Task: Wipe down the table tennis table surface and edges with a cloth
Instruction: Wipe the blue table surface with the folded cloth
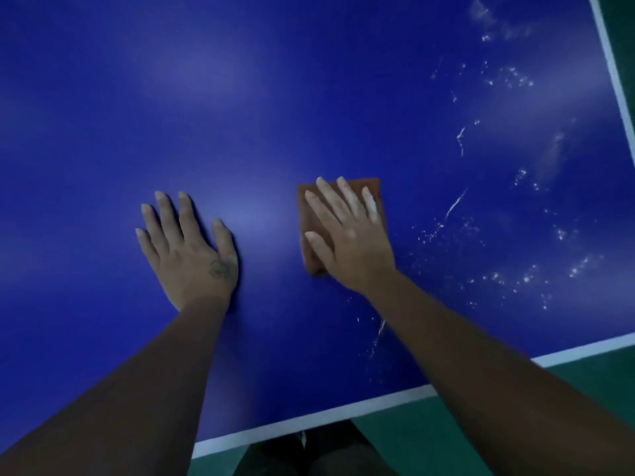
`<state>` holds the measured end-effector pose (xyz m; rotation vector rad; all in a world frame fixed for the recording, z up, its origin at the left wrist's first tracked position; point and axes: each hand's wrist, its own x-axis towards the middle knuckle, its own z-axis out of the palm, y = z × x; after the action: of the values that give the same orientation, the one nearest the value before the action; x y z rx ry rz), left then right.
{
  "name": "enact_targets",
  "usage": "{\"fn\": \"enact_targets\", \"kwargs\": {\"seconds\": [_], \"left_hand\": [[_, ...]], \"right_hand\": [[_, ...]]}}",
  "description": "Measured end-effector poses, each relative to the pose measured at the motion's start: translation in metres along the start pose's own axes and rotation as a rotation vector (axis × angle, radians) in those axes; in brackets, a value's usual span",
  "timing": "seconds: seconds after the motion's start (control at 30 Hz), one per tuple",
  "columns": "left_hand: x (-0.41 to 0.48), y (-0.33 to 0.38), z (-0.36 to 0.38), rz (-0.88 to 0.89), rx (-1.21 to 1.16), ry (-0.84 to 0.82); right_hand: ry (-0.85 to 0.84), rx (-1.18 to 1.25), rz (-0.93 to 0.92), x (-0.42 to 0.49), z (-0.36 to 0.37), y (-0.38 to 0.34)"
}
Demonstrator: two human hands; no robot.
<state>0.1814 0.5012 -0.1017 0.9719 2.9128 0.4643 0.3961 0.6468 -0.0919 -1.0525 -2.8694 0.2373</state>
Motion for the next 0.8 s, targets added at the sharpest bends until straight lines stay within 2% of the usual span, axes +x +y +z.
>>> {"fn": "enact_targets", "kwargs": {"seconds": [0.07,0.17,0.27,0.33,0.4,0.53,0.6,0.67,0.7,0.8], "left_hand": [[-0.005,-0.007,-0.001,0.044,0.001,-0.032],[-0.034,-0.027,-0.011,0.159,0.031,-0.081],[-0.09,-0.045,-0.024,0.193,0.06,-0.092],[-0.12,-0.05,-0.029,0.186,0.064,-0.101],[-0.131,-0.053,-0.03,0.158,0.061,-0.104],[-0.129,-0.052,-0.03,0.151,0.048,-0.077],[-0.13,-0.051,-0.031,0.151,0.035,-0.066],[-0.131,-0.051,-0.03,0.147,0.029,-0.062],[-0.13,-0.051,-0.03,0.145,0.029,-0.059],[-0.13,-0.051,-0.029,0.141,0.045,-0.065]], "right_hand": [[0.002,-0.015,0.042,0.001,-0.007,0.027],[0.008,-0.043,0.351,-0.003,-0.017,0.053],[0.053,-0.001,0.653,-0.014,-0.018,0.04],[0.092,0.011,0.78,-0.017,-0.015,0.009],[0.085,-0.028,0.684,-0.022,-0.008,-0.029],[-0.03,-0.001,0.048,-0.04,0.007,-0.072],[-0.041,0.014,-0.097,-0.044,0.004,-0.054],[-0.048,-0.003,-0.091,-0.042,-0.003,-0.023],[-0.046,-0.015,-0.022,-0.042,-0.007,-0.004],[-0.039,-0.043,0.357,-0.048,-0.02,0.039]]}}
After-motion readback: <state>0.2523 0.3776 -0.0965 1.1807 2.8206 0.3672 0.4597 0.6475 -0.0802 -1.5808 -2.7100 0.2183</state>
